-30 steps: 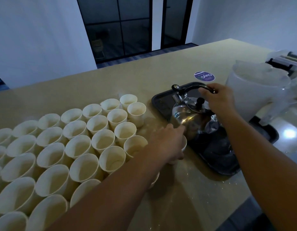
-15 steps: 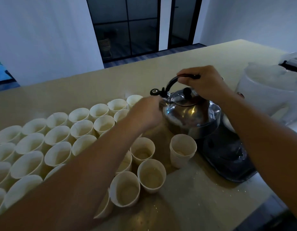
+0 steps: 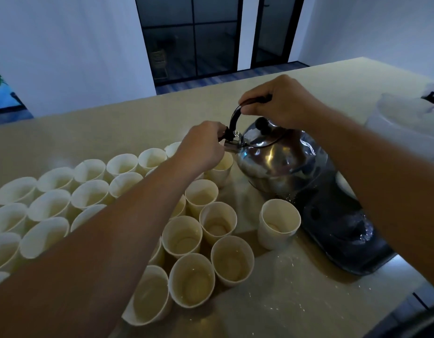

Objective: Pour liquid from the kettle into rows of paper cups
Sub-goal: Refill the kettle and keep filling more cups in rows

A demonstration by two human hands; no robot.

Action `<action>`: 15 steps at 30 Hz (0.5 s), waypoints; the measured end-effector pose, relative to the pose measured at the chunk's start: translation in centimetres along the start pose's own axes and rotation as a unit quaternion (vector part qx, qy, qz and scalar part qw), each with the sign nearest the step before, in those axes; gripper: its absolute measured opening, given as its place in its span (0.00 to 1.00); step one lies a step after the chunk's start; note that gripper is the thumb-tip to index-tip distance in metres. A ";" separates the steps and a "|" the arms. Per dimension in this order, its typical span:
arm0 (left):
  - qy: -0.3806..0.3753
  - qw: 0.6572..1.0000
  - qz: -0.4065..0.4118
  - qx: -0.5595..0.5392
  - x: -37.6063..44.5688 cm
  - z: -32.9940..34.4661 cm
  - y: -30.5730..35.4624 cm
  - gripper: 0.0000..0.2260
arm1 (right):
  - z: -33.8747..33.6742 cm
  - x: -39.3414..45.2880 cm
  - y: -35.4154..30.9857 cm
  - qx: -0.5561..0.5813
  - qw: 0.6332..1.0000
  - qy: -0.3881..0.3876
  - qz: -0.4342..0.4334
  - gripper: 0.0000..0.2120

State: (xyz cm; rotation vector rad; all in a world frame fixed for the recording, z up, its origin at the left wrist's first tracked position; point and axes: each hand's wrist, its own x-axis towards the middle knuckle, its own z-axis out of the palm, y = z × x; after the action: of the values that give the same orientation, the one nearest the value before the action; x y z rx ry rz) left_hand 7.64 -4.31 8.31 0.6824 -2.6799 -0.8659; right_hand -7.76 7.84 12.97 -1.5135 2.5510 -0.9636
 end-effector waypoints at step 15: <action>-0.035 0.997 -0.034 -0.057 1.0 0.5 -1.2 0.27 | 0.3 1.0 -1.6 -0.067 0.996 -0.055 -0.024 0.11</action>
State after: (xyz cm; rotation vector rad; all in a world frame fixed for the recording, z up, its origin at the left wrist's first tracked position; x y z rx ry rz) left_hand 7.05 -5.45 7.28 0.7341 -2.6568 -1.0693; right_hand -6.91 6.39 13.84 -1.6197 2.5575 -0.7045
